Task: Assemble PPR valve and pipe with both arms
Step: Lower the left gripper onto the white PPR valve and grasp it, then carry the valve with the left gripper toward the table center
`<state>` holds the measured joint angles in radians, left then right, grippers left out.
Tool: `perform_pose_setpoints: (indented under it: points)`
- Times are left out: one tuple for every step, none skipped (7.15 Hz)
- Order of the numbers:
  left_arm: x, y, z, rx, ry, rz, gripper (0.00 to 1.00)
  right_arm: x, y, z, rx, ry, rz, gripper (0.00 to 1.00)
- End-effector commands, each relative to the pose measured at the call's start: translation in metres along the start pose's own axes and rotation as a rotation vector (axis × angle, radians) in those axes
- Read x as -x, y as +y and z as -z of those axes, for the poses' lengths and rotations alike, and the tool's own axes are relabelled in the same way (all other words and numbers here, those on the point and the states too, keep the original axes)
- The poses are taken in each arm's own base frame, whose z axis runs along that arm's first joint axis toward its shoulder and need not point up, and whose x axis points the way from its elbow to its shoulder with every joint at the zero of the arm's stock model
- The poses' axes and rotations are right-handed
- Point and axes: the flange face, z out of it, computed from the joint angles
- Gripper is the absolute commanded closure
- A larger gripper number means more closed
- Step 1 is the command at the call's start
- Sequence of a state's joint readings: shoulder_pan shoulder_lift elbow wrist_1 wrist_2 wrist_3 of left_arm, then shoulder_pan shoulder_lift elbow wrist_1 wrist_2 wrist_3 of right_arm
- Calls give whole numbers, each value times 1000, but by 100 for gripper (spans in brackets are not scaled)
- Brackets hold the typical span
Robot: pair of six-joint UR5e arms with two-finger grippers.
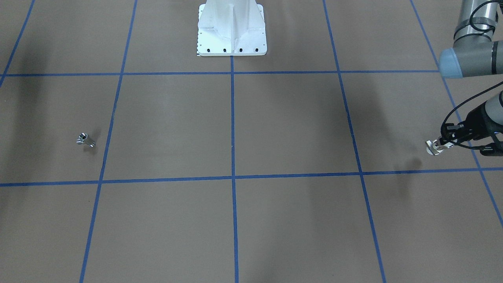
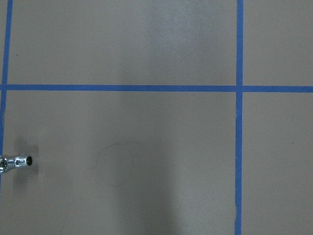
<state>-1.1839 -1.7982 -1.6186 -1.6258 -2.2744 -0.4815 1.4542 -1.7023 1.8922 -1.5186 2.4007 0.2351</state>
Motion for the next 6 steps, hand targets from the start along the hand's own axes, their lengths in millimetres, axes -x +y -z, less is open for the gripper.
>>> perform_pose_setpoints:
  points:
    - [-143,17,46,-30,93,100,100,1,-1,1,-2,1,0,0]
    - [-240,26,51,-6,139,155,100,1,-1,1,-2,1,2,0]
    - [-357,48,35,15,100,202,100,1,-1,2,-8,0,6,0]
    - [-438,31,41,-28,50,224,100,-1,-1,-1,-20,-2,19,0]
    - [-510,14,37,-9,44,270,100,-1,-1,0,-22,-2,19,0]
    - [-553,-3,38,1,22,277,100,-1,-1,0,-22,-3,19,0]
